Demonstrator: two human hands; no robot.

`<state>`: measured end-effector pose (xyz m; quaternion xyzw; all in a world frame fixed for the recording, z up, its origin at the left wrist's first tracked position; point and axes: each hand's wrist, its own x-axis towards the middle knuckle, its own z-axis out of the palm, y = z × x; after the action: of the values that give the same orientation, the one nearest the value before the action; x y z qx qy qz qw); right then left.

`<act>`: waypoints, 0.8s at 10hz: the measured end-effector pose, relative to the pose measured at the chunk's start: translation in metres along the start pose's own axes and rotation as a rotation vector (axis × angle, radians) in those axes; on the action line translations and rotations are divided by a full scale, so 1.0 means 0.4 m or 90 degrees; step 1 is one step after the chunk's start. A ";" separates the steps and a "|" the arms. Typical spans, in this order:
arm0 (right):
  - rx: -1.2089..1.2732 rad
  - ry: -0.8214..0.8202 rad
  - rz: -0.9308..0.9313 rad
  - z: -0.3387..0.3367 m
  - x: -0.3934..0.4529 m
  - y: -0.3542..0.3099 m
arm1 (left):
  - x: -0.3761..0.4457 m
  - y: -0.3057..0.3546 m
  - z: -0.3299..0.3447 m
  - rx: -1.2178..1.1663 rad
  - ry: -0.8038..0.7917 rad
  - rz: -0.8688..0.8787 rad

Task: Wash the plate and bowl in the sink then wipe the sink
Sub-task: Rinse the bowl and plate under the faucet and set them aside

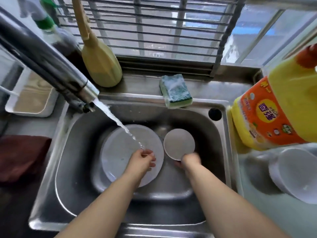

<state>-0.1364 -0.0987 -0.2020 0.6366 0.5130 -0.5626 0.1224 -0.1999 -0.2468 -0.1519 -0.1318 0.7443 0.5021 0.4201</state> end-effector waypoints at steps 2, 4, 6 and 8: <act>-0.100 -0.017 -0.165 -0.023 -0.226 -0.073 | -0.073 0.042 -0.067 -0.082 -0.051 0.032; -0.153 -0.099 -0.276 0.019 -0.353 -0.098 | -0.157 0.100 -0.135 -0.243 -0.160 0.019; -0.139 -0.204 -0.321 0.057 -0.428 -0.102 | -0.196 0.106 -0.204 -0.301 -0.124 0.092; -0.111 -0.286 -0.252 0.069 -0.437 -0.100 | -0.199 0.109 -0.261 -0.250 -0.044 0.083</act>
<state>-0.1565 -0.1912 -0.0472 0.3712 0.6332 -0.6561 0.1753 -0.2297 -0.3341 -0.0491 -0.1451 0.6240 0.6682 0.3783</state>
